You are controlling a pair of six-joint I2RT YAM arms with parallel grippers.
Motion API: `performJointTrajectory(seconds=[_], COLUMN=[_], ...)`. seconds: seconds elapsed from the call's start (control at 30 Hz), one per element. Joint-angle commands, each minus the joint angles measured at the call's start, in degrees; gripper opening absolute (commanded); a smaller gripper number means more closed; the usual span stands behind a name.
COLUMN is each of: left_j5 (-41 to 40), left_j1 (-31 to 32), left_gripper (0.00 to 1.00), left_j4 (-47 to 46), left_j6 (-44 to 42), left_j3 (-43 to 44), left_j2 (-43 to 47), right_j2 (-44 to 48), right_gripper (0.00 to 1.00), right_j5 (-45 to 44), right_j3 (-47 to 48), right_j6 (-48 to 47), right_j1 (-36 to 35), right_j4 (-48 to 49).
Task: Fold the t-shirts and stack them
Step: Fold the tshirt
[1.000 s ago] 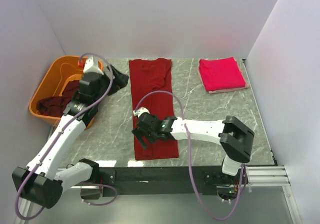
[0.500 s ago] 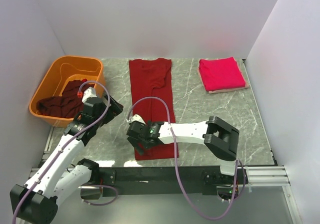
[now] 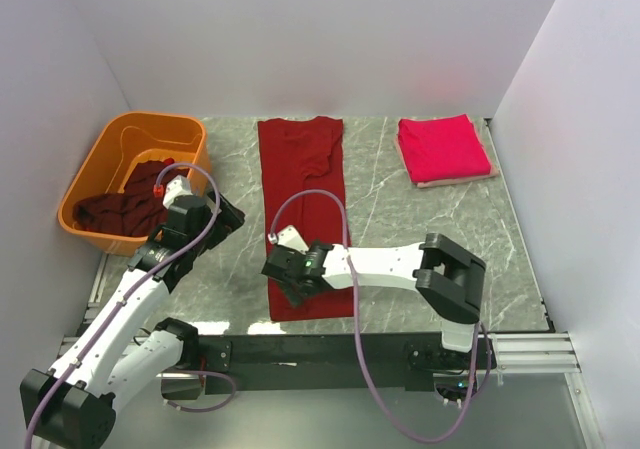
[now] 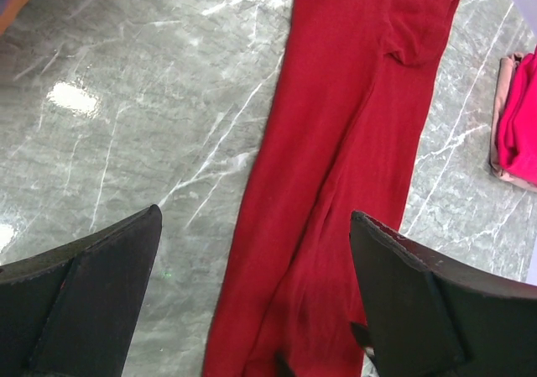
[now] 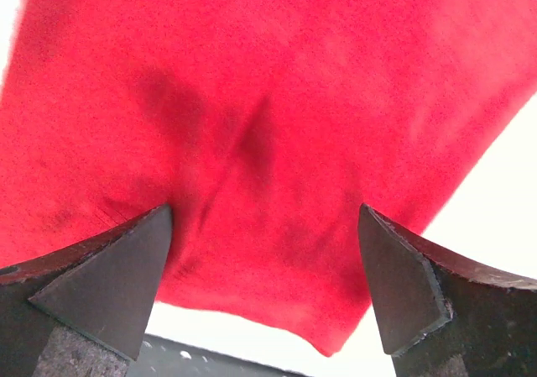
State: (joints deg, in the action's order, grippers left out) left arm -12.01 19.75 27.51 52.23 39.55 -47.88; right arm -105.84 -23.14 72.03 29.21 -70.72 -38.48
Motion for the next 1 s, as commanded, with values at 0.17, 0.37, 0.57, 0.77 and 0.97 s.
performJointTrajectory(seconds=[0.17, 0.37, 0.57, 0.77, 0.97], left_j5=[-1.79, -0.38, -0.91, -1.44, -0.82], left_j1=[0.2, 0.2, 0.2, 0.2, 0.2], left_gripper=[1.0, 1.0, 0.99, 1.0, 0.99], left_j4=[0.97, 1.76, 1.85, 2.55, 2.38], left_j6=[0.6, 0.51, 1.21, 1.74, 1.65], left_j3=[0.35, 0.62, -0.52, -0.96, -0.97], left_j2=[-0.11, -1.78, 0.23, 0.59, -0.55], right_j2=[6.78, 12.76, 15.23, 9.61, 3.28], right_gripper=[0.97, 0.97, 0.97, 0.97, 0.97], right_j5=[-2.71, 2.57, 9.31, 9.95, 8.64], right_j3=[-7.07, -8.22, -6.55, -2.43, 1.44], right_j6=[7.61, 4.46, -1.26, -2.84, -3.55], right_j1=[2.25, 2.25, 2.07, -0.12, -1.96], right_j4=[-5.03, 0.77, 7.44, 9.12, 7.28])
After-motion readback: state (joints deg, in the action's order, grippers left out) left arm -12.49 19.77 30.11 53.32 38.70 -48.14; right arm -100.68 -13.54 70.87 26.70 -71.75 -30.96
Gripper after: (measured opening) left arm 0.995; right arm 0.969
